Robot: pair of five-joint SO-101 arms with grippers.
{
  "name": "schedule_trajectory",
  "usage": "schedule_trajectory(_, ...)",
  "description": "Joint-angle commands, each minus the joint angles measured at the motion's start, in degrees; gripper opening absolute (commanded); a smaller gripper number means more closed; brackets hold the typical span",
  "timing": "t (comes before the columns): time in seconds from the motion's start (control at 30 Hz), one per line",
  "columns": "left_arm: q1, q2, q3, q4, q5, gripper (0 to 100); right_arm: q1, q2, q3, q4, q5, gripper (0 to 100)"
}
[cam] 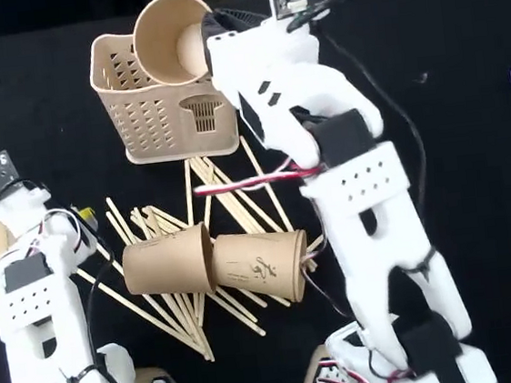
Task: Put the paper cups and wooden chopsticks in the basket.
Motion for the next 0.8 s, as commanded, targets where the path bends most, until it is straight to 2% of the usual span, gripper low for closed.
schedule_trajectory(0.0, 0.2, -1.3, -0.6, -1.1, 0.4, 22, -0.4, 4.2, -4.0, -1.7, -3.1, 1.1)
schedule_trajectory(0.23, 0.2, -1.3, -0.5, -1.1, 0.4, 22, -0.4, 10.9, -10.6, 0.0, -7.8, 2.2)
schedule_trajectory(0.37, 0.2, -1.3, -0.5, -1.1, 0.4, 22, -0.5, 11.0, -13.8, 3.8, -8.3, 18.7)
schedule_trajectory(0.43, 0.2, -1.3, -0.5, -1.1, 0.4, 22, -0.5, 10.9, -16.3, 5.8, -8.3, 23.2)
schedule_trajectory(0.63, 0.3, -1.8, 0.4, -1.1, 0.4, 22, -0.2, 10.9, -27.6, 14.8, -7.9, 20.7)
schedule_trajectory(0.77, 0.3, -1.8, 0.4, -1.1, 0.4, 22, -0.1, 10.9, -35.7, 28.8, -7.7, 18.1)
